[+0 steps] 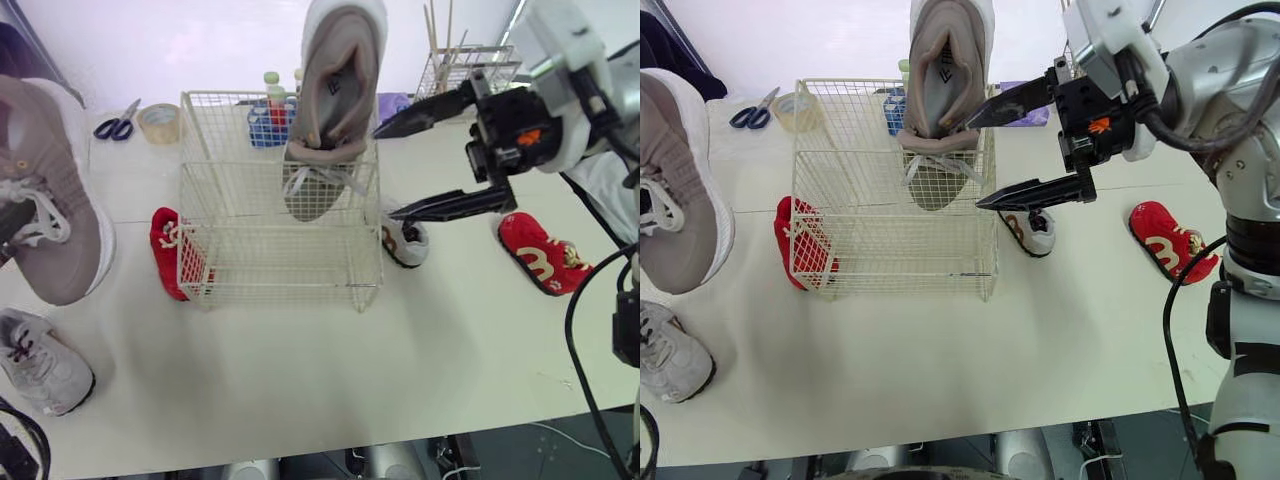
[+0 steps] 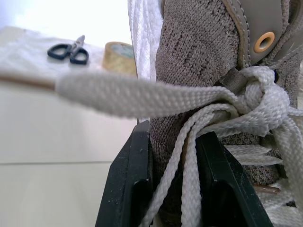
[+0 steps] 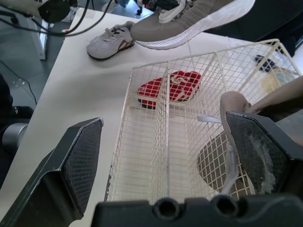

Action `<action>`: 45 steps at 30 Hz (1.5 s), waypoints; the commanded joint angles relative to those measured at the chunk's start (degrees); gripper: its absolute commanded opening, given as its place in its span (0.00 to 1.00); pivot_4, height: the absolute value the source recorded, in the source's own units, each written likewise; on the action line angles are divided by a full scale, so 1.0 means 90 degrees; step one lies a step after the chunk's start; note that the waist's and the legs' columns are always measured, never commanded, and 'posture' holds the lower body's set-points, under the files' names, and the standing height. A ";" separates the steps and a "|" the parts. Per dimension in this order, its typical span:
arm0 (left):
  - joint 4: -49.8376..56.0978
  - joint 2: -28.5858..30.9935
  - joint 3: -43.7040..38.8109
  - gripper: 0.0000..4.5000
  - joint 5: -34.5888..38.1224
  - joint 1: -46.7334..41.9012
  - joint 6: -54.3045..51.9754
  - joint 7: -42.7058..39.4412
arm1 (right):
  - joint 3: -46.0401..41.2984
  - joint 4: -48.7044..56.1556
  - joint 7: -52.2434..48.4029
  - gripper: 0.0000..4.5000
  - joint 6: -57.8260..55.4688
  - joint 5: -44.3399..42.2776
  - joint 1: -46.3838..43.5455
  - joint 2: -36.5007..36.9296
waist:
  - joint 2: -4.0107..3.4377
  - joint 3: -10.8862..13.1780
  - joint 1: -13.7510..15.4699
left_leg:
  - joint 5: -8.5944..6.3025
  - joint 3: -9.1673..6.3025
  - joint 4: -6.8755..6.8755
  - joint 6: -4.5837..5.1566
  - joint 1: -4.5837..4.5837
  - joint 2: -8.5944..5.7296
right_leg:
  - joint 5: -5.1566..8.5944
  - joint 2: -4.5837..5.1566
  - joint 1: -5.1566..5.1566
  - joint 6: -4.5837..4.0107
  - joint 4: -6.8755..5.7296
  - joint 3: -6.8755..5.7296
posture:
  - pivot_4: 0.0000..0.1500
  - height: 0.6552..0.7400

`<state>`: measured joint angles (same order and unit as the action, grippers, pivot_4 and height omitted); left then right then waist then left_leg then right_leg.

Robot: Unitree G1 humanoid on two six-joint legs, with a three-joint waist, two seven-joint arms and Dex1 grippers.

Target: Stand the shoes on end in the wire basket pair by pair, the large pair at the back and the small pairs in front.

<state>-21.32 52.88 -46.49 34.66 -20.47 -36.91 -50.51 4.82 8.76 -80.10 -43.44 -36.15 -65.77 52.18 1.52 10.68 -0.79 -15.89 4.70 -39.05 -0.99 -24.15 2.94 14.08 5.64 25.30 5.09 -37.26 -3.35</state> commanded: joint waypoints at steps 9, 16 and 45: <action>0.3222 -0.0480 0.0546 0.11 0.1574 -0.2451 0.0104 0.1954 | -0.0844 -0.0698 0.0359 1.00 -0.1447 -0.0638 -0.0990 0.0582 | 0.0000 0.0005 0.0099 | 0.0002 -0.0014 -0.0014 -0.0002 -0.0023 -0.0010 | -0.0013 0.0000 0.0002 0.0016 0.0008 0.0001 | 1.00 1.00; 0.3421 -0.1677 0.2305 0.11 0.0689 -0.3717 0.1272 0.2515 | -0.0961 0.0049 0.0728 1.00 -0.2284 -0.1042 -0.0977 0.1030 | -0.0001 0.0001 0.0135 | -0.0002 -0.0008 -0.0011 0.0005 0.0000 -0.0014 | -0.0013 -0.0004 -0.0017 0.0017 0.0014 0.0010 | 1.00 1.00; 0.0359 -0.3837 0.3722 0.11 -0.1599 -0.3414 0.5952 0.2088 | -0.1465 0.0779 0.2097 1.00 -0.2966 -0.1745 -0.0561 0.1342 | 0.0001 0.0002 0.0170 | 0.0001 -0.0014 -0.0019 0.0005 -0.0025 -0.0012 | -0.0021 -0.0010 -0.0003 0.0029 0.0023 0.0008 | 1.00 1.00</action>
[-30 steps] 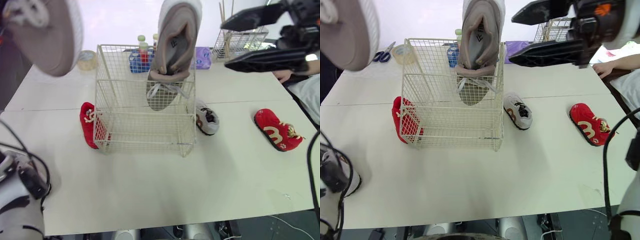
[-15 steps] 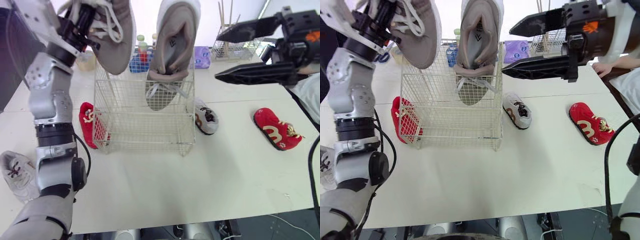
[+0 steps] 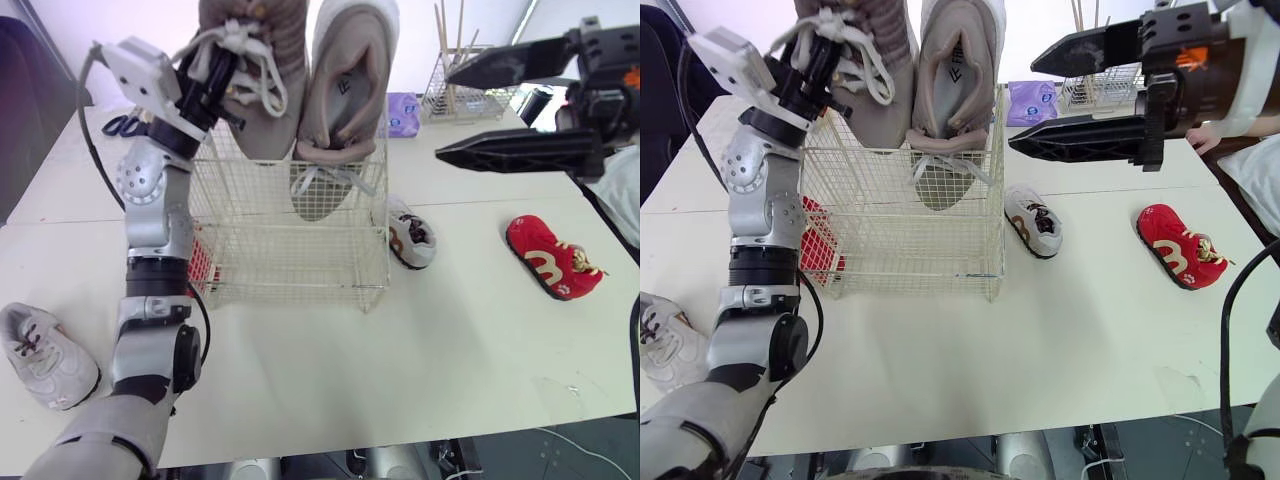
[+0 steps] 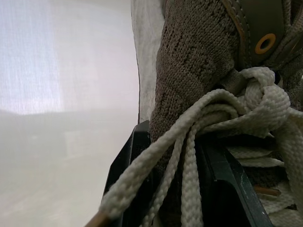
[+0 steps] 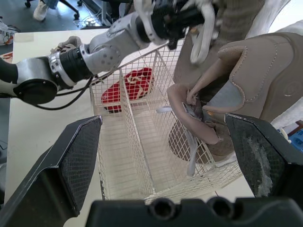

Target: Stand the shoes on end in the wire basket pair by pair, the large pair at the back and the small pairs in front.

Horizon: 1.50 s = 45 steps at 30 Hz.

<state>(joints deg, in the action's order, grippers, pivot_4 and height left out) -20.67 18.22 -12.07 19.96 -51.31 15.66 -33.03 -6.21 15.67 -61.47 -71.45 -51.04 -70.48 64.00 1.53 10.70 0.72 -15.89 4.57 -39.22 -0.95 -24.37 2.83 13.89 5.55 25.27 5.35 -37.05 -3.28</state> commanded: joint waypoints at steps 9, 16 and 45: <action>0.0694 0.0130 -0.0112 0.11 0.0038 0.0603 -0.0175 0.0306 | -0.0148 0.0005 0.0022 1.00 0.0304 -0.0064 0.0227 0.0066 | -0.0001 -0.0001 0.0008 | 0.0000 -0.0004 -0.0002 0.0000 0.0004 -0.0001 | 0.0000 0.0000 -0.0008 0.0000 -0.0002 -0.0001 | 1.00 1.00; 0.0950 0.0207 -0.0125 0.52 0.0173 0.0863 -0.0520 0.0348 | -0.0180 0.0014 0.0052 1.00 0.0398 -0.0065 0.0370 0.0068 | -0.0001 -0.0002 0.0012 | 0.0000 -0.0004 -0.0002 0.0001 0.0004 -0.0001 | 0.0000 0.0000 -0.0009 0.0000 -0.0002 -0.0001 | 1.00 1.00; 0.3867 0.1352 -0.1323 0.52 0.2851 0.2802 -0.4195 0.0345 | -0.0162 -0.0204 0.0089 1.00 0.0902 0.0036 0.0684 -0.0197 | -0.0002 -0.0002 -0.0008 | 0.0000 -0.0009 -0.0002 0.0001 0.0008 0.0002 | 0.0000 0.0000 -0.0010 -0.0001 -0.0003 0.0000 | 1.00 1.00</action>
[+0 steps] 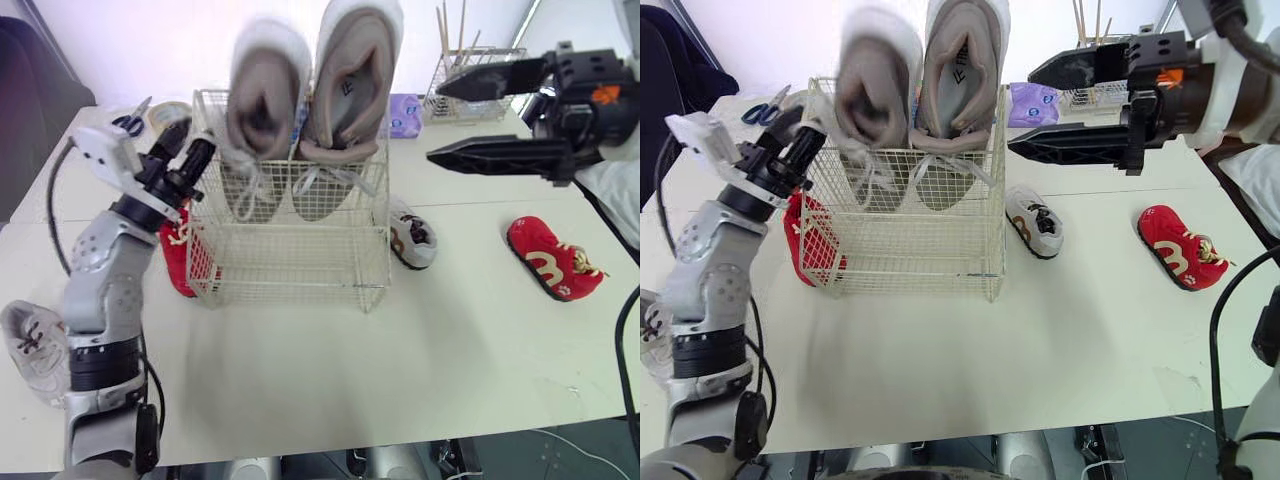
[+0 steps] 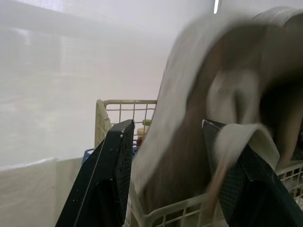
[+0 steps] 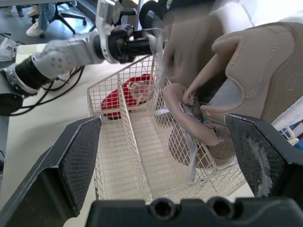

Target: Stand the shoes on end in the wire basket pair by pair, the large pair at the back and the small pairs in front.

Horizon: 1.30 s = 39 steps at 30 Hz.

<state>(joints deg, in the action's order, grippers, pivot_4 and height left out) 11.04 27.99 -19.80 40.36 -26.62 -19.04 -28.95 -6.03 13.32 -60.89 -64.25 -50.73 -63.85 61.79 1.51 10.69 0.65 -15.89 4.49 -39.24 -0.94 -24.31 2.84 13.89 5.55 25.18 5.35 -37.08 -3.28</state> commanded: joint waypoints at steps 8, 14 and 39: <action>0.0409 0.0844 -0.1057 0.52 0.1457 -0.0070 -0.1289 0.0371 | -0.0121 0.0145 0.0027 1.00 0.0267 0.0064 0.0218 -0.0057 | 0.0002 -0.0001 0.0001 | 0.0000 -0.0003 -0.0001 0.0000 0.0000 -0.0002 | 0.0000 0.0000 -0.0007 0.0000 0.0003 0.0000 | 1.00 1.00; 0.1037 0.2502 -0.2172 0.99 0.2682 0.1357 -0.3082 -0.0121 | -0.0258 -0.0240 0.0240 1.00 0.0791 0.0399 0.0812 -0.0348 | 0.0000 -0.0003 -0.0161 | 0.0003 -0.0001 0.0007 -0.0006 0.0002 0.0003 | 0.0000 -0.0002 0.0002 0.0000 0.0001 0.0003 | 1.00 1.00; 0.3430 0.3882 -0.1279 0.99 0.5417 0.2454 -0.3689 -0.1254 | -0.2012 0.0545 0.1995 1.00 0.2884 0.2024 0.6864 -0.1904 | -0.0050 -0.0017 0.0015 | 0.0001 -0.0006 0.0016 -0.0004 0.0096 -0.0004 | 0.0017 -0.0009 -0.0087 -0.0024 0.0008 0.0015 | 1.00 1.00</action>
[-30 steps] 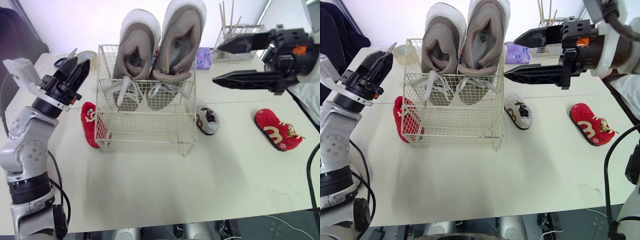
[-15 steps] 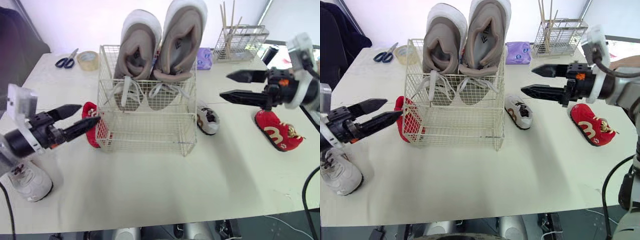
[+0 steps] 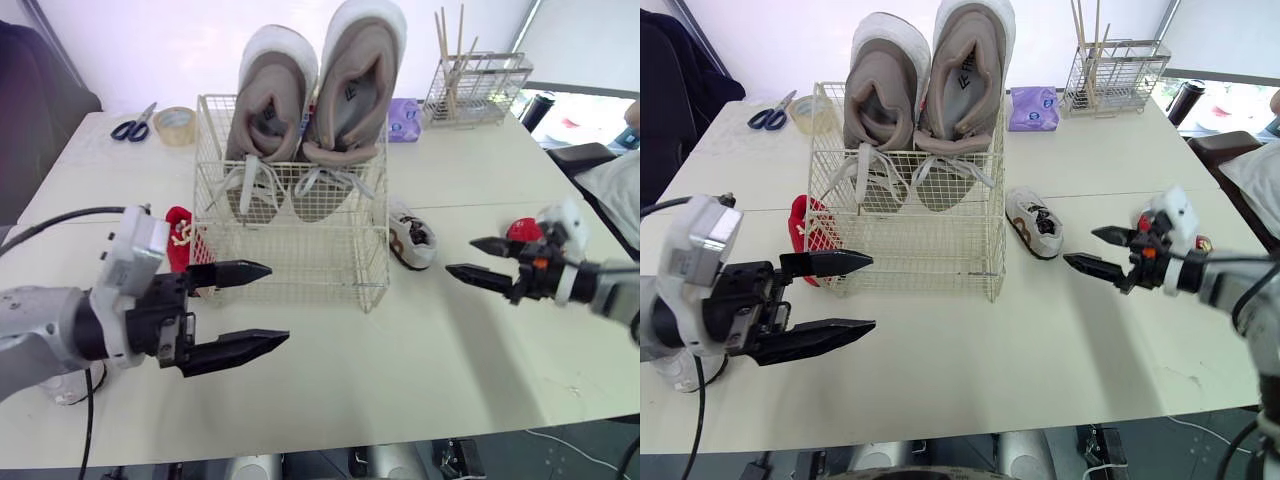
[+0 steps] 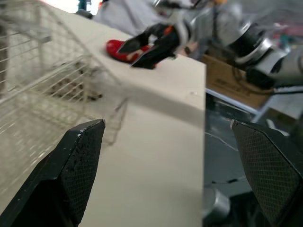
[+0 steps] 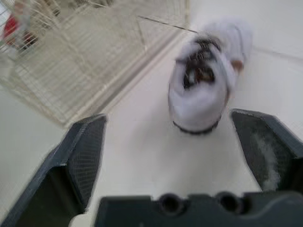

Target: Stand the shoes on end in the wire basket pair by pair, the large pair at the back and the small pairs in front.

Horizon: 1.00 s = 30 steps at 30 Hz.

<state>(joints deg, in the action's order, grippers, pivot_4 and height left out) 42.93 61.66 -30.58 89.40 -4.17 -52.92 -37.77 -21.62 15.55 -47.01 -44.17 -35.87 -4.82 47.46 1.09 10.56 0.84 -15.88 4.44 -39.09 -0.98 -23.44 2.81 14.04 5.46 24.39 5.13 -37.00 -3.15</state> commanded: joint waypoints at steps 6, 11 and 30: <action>-0.0197 0.0321 -0.0091 0.99 -0.0527 -0.0123 0.0150 -0.0397 | 0.0385 -0.0156 0.1352 1.00 0.1478 0.1024 0.0231 -0.1469 | -0.0006 -0.0004 -0.0044 | 0.0000 0.0000 0.0005 0.0000 0.0005 0.0004 | 0.0007 -0.0009 0.0000 -0.0011 0.0001 0.0005 | 1.00 1.00; -0.0248 0.0482 -0.0460 0.99 -0.0469 0.0100 -0.0051 -0.0517 | 0.0873 -0.0699 0.1524 1.00 0.1897 0.1304 -0.0174 -0.2007 | -0.0022 0.0001 -0.0030 | 0.0000 0.0001 0.0006 -0.0001 0.0004 0.0007 | 0.0007 -0.0013 0.0000 -0.0011 0.0004 0.0008 | 1.00 1.00; 0.0215 0.0347 -0.1101 1.00 -0.0751 0.1426 -0.0119 -0.0380 | 0.1592 -0.2906 0.1861 0.72 0.3512 0.2125 -0.1422 -0.3020 | -0.0026 0.0003 -0.0051 | 0.0000 -0.0001 0.0010 -0.0002 0.0003 0.0007 | 0.0008 -0.0012 0.0002 -0.0013 0.0005 0.0008 | 1.00 1.00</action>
<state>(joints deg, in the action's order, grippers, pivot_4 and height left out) 44.17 64.96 -39.00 82.91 8.50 -54.73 -41.10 -7.04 -10.93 -30.08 -13.73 -17.02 -17.19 20.29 0.85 10.58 0.39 -15.88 4.44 -39.00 -0.99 -23.41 2.87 14.11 5.36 24.41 5.01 -36.96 -3.08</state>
